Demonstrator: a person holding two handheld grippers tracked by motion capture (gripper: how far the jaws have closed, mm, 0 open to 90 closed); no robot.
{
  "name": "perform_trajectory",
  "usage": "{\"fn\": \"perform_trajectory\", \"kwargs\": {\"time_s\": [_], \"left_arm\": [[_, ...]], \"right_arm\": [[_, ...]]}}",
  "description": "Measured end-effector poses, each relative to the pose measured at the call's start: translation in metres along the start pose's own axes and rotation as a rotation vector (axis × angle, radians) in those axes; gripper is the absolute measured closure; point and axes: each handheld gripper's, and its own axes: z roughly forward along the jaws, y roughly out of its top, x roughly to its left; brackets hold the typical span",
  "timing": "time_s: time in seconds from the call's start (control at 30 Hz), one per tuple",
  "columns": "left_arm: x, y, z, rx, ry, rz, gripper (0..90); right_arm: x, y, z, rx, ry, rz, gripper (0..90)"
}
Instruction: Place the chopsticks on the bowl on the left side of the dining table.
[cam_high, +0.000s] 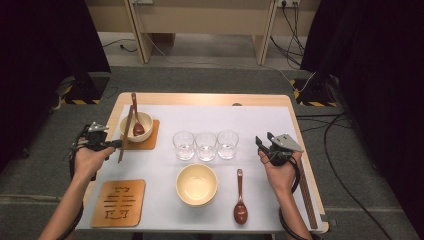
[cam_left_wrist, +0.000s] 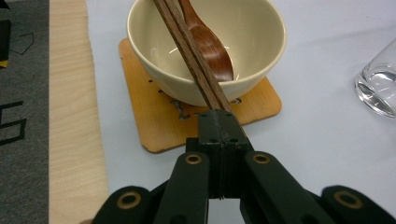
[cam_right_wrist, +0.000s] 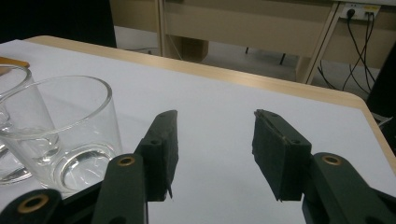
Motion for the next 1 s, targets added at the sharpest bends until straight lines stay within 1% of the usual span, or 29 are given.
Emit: {"fn": "perform_trajectory", "kwargs": {"time_s": [0.47,0.6,0.83,1.0], "left_arm": [[-0.004,0.001,0.004,0.009,-0.006,0.019,89.0],[-0.009,0.002,0.007,0.011,-0.013,0.027,89.0],[-0.018,0.005,0.01,0.019,-0.024,0.058,89.0],[-0.024,0.008,0.013,0.025,-0.03,0.068,89.0]], "right_arm": [[0.0,0.0,0.0,0.005,-0.001,-0.002,50.6],[0.0,0.0,0.0,0.004,0.0,-0.001,50.6],[-0.001,0.0,0.0,-0.001,-0.005,-0.007,50.6],[-0.001,0.001,0.0,0.004,-0.005,-0.008,50.6]]}}
